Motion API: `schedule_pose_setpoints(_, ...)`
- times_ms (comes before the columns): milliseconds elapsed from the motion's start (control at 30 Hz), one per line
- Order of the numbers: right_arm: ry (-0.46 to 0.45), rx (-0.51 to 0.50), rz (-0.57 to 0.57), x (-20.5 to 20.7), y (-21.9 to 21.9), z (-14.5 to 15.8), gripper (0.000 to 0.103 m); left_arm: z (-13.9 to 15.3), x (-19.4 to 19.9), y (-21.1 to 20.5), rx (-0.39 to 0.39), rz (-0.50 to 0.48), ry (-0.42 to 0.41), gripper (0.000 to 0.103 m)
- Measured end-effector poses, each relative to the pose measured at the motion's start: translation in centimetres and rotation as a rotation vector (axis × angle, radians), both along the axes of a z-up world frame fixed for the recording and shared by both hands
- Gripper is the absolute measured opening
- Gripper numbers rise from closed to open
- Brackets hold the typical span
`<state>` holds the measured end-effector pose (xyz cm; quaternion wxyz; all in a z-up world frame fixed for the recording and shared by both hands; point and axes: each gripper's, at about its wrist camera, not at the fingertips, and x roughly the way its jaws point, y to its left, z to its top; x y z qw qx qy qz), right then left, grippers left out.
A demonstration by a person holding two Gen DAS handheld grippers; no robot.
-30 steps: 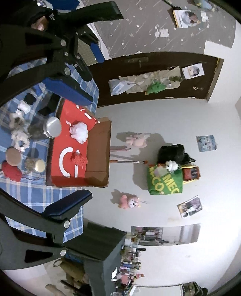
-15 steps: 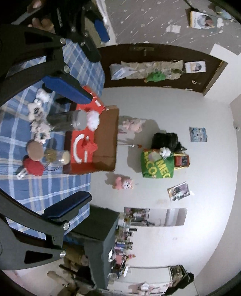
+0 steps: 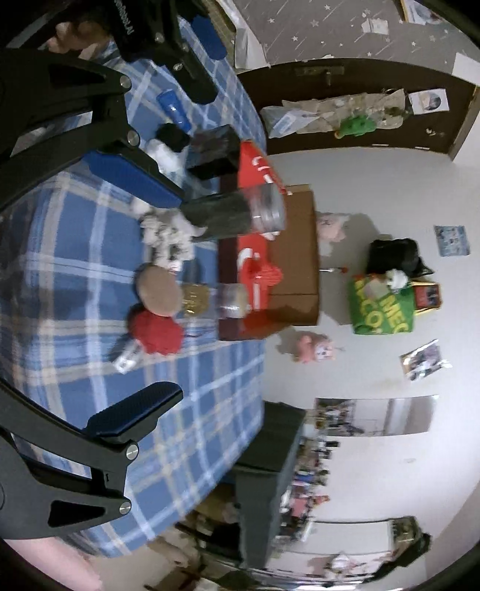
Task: Organize soft objects
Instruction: 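Withdraw both tools from the box back toward the table items, then grasp the blue cloth with left tool while right tool grasps red yarn ball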
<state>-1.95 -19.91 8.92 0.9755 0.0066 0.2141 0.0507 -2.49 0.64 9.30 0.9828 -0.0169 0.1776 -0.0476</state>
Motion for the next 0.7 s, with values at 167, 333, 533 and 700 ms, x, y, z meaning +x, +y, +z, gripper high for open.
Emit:
schedule_pose_setpoints(167,0.087,0.032,-0.003,1.1,-0.5,-2.6,0.096,-2.5,1.1,0.2,0.007,0.022,0.081,0.103)
schedule_pose_setpoints(333,0.14,0.037,-0.013,2.0,-0.8,-3.9,0.096,-3.7,1.9,0.2,0.012,0.026,0.139,0.103)
schedule_pose_setpoints(533,0.168,0.053,-0.018,2.7,-1.1,-4.5,0.096,-4.3,2.5,0.2,0.01,0.021,0.172,0.103)
schedule_pose_setpoints(700,0.179,0.054,-0.023,3.3,-1.3,-4.6,0.096,-4.2,2.9,0.6,0.01,0.026,0.191,0.103)
